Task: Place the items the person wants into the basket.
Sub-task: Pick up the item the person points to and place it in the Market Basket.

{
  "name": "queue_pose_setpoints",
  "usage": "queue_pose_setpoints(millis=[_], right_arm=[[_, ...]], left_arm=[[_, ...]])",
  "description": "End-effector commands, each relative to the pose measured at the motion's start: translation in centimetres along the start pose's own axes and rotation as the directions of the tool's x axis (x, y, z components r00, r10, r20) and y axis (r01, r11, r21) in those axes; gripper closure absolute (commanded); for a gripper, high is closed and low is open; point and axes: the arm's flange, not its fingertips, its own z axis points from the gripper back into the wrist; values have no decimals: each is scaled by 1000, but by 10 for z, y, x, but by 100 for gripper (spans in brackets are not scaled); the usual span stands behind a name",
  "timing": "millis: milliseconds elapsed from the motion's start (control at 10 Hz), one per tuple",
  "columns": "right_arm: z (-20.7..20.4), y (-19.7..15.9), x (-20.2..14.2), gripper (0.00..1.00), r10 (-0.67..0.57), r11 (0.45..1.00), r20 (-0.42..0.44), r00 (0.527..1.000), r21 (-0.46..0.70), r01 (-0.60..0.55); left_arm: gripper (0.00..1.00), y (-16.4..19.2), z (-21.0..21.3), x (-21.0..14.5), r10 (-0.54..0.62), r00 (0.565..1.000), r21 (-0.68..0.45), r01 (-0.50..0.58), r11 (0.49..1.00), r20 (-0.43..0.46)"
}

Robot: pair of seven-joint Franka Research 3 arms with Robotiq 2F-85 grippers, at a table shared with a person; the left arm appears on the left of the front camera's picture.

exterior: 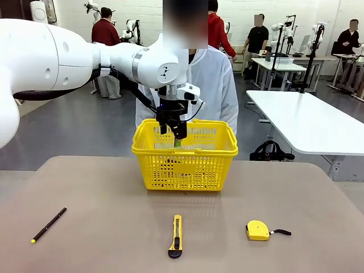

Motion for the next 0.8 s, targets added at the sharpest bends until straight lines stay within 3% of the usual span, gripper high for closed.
queue_pose_setpoints(millis=[0, 400, 700], right_arm=[[0, -2, 1, 0, -4, 1000, -8, 1000, 4, 4], [0, -2, 1, 0, -4, 1000, -8, 1000, 4, 4], [0, -2, 1, 0, -4, 1000, -8, 1000, 4, 4]], left_arm=[[0, -3, 22, -10, 66, 998, 11, -66, 998, 2], [0, -32, 85, -161, 303, 949, -4, -304, 953, 86], [0, -50, 63, -252, 415, 904, -63, -410, 910, 106]])
